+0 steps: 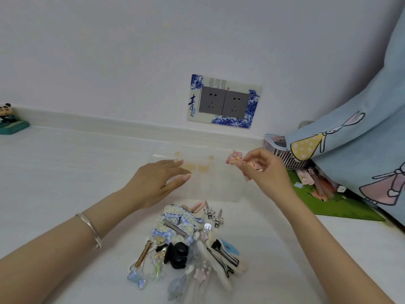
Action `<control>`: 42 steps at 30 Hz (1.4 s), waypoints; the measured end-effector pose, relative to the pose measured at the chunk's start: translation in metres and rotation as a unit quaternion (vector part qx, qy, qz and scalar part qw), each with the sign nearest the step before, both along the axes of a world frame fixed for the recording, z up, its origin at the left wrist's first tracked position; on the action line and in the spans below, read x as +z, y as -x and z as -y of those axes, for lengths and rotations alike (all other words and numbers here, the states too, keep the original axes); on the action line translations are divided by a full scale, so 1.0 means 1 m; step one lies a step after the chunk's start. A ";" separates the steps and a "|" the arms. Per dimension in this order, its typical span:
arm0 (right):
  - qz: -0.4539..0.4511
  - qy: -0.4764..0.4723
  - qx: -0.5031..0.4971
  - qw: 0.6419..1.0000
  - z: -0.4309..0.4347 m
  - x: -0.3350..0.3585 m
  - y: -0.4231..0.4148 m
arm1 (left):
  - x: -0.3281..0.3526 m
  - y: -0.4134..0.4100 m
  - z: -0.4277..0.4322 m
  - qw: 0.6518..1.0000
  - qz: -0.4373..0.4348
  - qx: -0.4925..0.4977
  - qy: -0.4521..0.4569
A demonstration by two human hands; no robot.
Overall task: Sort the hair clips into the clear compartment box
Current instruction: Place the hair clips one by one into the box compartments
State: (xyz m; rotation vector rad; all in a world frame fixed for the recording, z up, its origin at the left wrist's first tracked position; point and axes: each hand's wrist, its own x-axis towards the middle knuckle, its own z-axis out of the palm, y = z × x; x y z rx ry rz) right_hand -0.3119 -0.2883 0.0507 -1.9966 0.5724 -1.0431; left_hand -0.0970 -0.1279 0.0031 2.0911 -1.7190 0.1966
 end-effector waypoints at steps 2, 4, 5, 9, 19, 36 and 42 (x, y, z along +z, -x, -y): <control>-0.023 0.024 -0.058 0.998 0.011 -0.004 -0.005 | 0.000 0.000 -0.001 1.000 0.003 -0.004 0.000; -0.059 0.038 -0.096 0.993 0.019 -0.012 -0.011 | -0.001 0.000 -0.002 1.000 0.008 -0.006 0.002; -0.073 0.044 -0.108 0.991 0.021 -0.016 -0.014 | -0.001 0.000 -0.002 1.000 0.010 -0.006 0.003; -0.106 0.061 -0.103 0.987 0.025 -0.026 -0.021 | 0.000 0.000 -0.001 1.000 0.016 -0.007 0.009; -0.125 0.103 -0.042 0.986 0.013 -0.014 0.001 | -0.001 0.000 -0.001 0.999 0.031 -0.011 0.015; -0.398 0.059 0.290 0.868 -0.044 -0.028 0.020 | -0.002 0.001 -0.003 0.998 0.045 -0.013 0.032; -0.321 -0.066 0.331 0.885 -0.040 -0.017 0.024 | -0.002 0.001 -0.002 0.998 0.046 -0.013 0.031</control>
